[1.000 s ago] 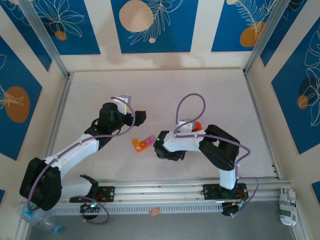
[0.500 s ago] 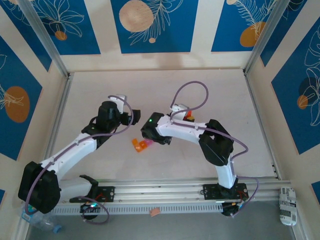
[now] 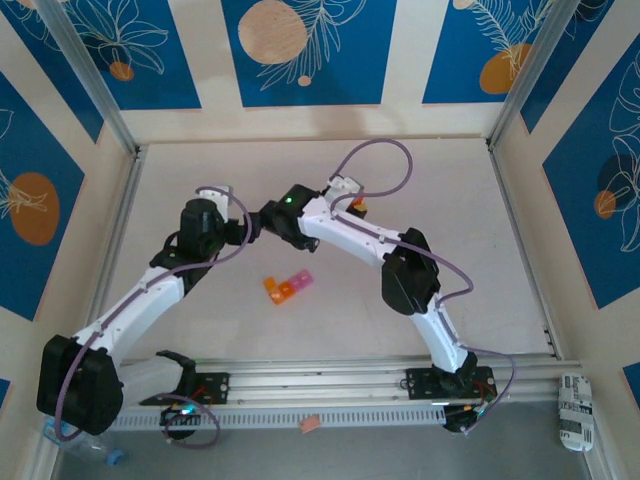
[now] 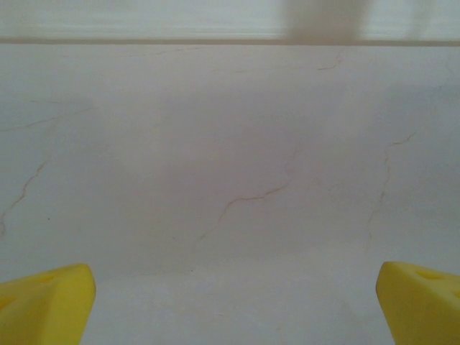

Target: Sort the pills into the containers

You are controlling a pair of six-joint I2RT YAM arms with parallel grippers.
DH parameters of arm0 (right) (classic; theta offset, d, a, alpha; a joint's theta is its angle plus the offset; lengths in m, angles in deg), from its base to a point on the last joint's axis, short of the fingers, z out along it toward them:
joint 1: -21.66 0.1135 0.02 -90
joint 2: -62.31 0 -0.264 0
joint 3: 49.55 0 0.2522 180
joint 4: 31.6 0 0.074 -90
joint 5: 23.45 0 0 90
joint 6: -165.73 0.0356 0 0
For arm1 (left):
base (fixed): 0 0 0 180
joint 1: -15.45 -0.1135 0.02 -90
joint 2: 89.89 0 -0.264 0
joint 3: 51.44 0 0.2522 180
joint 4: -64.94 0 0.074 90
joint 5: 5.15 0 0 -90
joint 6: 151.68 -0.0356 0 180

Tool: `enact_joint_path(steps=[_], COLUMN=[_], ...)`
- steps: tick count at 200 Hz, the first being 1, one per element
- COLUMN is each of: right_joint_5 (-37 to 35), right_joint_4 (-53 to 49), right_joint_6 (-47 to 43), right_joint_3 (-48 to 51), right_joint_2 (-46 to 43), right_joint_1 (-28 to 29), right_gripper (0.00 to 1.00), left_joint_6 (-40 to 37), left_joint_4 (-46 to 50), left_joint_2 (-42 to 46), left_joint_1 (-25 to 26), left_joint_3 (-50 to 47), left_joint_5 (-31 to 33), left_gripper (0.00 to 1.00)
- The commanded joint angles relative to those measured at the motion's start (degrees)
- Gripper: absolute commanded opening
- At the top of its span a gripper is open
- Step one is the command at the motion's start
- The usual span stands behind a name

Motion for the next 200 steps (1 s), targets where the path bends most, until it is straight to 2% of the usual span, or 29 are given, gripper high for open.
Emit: enact_joint_path(steps=[1, 7, 14, 20, 25, 31, 40, 51, 84, 110, 149, 200], right_joint_5=[5.5, 11.2, 19.0, 25.7, 29.9, 33.3, 34.4, 36.4, 48.8, 52.2, 46.8, 40.1], right_joint_4=[11.5, 28.1, 51.5, 66.9, 73.8, 73.6, 65.6, 62.7, 83.4, 93.8, 109.4, 127.1], right_joint_6=[-24.9, -40.9, -54.8, -60.5, -62.0, -60.4, -58.1, -60.7, -69.9, -77.2, -88.4, -93.5], right_joint_3=[-1.5, 5.2, 16.7, 25.5, 29.6, 29.3, 22.9, 18.6, 30.6, 39.1, 56.1, 73.7], right_joint_2=[-1.5, -5.2, -11.1, -15.3, -17.0, -16.7, -13.7, -11.7, -17.2, -19.6, -25.3, -29.8], right_joint_1=[-2.4, -3.8, -5.6, -7.3, -8.7, -10.5, -11.9, -13.0, -15.5, -15.9, -13.8, -10.1], right_gripper=[0.0, 0.0, 0.0, 0.0, 0.0, 0.0, 0.0, 0.0, 0.0, 0.0, 0.0, 0.0], left_joint_6=[0.5, 0.6, 0.7, 0.7, 0.6, 0.6, 0.8, 0.8, 1.2, 2.4, 3.0, 3.4], left_joint_4=[0.2, 0.2, 0.2, 0.3, 0.3, 0.2, -0.4, -0.9, -4.6, -7.3, -10.0, -10.4], left_joint_2=[1.6, 1.8, 1.9, 2.1, 2.3, 2.6, 2.8, 2.9, 3.0, 2.2, 1.8, 1.4], left_joint_1=[-1.5, -1.7, -1.9, -2.2, -2.3, -2.5, -2.8, -3.0, -3.2, -3.2, -3.2, -3.1], left_joint_3=[0.9, 0.8, 0.8, 0.7, 0.7, 0.4, 0.0, -0.4, -2.5, -3.1, -3.6, -3.8], left_joint_5=[0.0, -0.1, -0.2, -0.1, -0.2, -0.5, -0.9, -1.3, -3.2, -6.6, -9.6, -10.8], left_gripper=[1.0, 1.0, 1.0, 1.0, 1.0, 1.0, 1.0, 1.0, 1.0, 1.0, 1.0, 1.0])
